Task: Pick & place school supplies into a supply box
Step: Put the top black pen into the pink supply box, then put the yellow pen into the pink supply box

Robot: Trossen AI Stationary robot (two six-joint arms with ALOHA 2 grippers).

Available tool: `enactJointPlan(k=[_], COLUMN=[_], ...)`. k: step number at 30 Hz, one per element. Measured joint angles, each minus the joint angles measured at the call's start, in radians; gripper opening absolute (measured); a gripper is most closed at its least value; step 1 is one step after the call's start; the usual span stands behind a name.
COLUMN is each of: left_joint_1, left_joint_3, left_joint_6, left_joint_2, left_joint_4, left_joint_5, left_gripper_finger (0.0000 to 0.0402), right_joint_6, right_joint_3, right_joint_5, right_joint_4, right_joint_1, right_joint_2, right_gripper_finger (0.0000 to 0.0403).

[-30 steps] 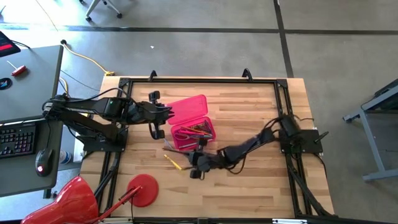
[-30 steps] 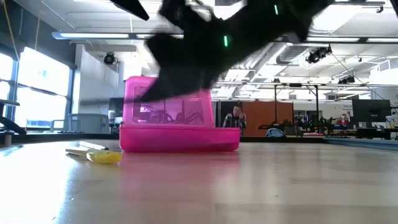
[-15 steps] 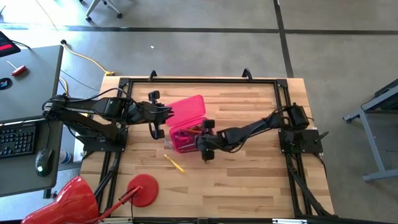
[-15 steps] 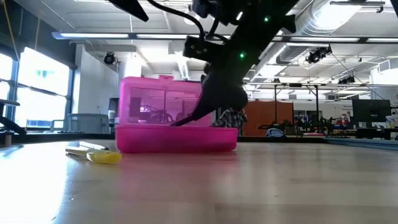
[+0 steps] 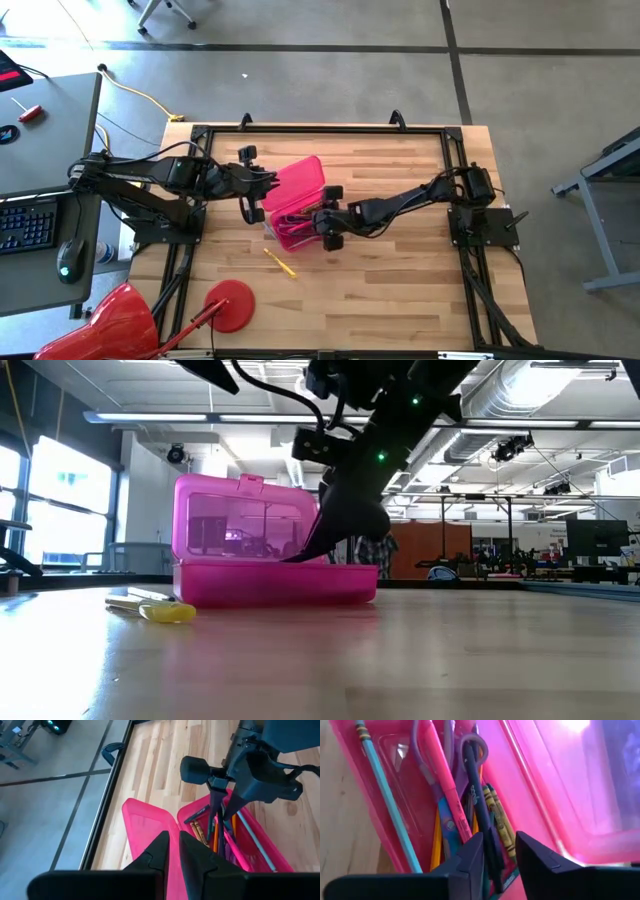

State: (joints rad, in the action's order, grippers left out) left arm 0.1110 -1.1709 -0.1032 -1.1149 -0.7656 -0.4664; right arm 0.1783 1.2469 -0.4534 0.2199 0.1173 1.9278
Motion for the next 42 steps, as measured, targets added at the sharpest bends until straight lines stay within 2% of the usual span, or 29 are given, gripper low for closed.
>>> enactJointPlan(k=[4, 8, 11, 14, 16, 22, 30, 34, 38, 42], left_joint_1=[0.000, 0.000, 0.000, 0.000, 0.000, 0.000, 0.000, 0.000, 0.000, 0.000], left_joint_3=[0.000, 0.000, 0.000, 0.000, 0.000, 0.000, 0.000, 0.000, 0.000, 0.000], left_joint_6=[0.001, 0.003, 0.003, 0.003, 0.003, 0.003, 0.003, 0.003, 0.003, 0.004], left_joint_2=[0.000, 0.000, 0.000, 0.000, 0.000, 0.000, 0.000, 0.000, 0.000, 0.000], left_joint_4=[0.000, -0.001, -0.001, 0.000, 0.000, 0.000, 0.000, 0.000, 0.000, 0.000], left_joint_5=[-0.011, -0.023, -0.023, -0.024, -0.026, -0.026, -0.021, -0.018, -0.018, -0.017], left_gripper_finger=[0.0074, 0.0074, 0.0074, 0.0074, 0.0074, 0.0074, 0.0074, 0.0074, 0.0074, 0.0074], right_joint_6=[0.101, 0.108, 0.052, -0.035, -0.087, -0.115, -0.119, -0.120, -0.130, -0.169], right_joint_3=[0.000, 0.000, 0.000, 0.002, 0.003, 0.002, 0.001, 0.001, 0.001, 0.001], right_joint_5=[-0.010, 0.001, 0.114, 0.296, 0.353, 0.334, 0.480, 0.496, 0.472, 0.392], right_joint_4=[-0.034, -0.092, -0.147, -0.209, -0.234, -0.314, -0.601, -0.644, -0.647, -0.628], right_joint_1=[0.017, 0.044, 0.060, 0.070, 0.079, 0.108, 0.151, 0.164, 0.167, 0.177], right_joint_2=[-0.020, -0.063, -0.092, -0.091, -0.071, 0.026, 0.163, 0.187, 0.187, 0.187], right_gripper_finger=[0.0108, 0.0109, 0.0106, 0.0106, 0.0106, 0.0106, 0.0106, 0.0106, 0.0106, 0.0106])
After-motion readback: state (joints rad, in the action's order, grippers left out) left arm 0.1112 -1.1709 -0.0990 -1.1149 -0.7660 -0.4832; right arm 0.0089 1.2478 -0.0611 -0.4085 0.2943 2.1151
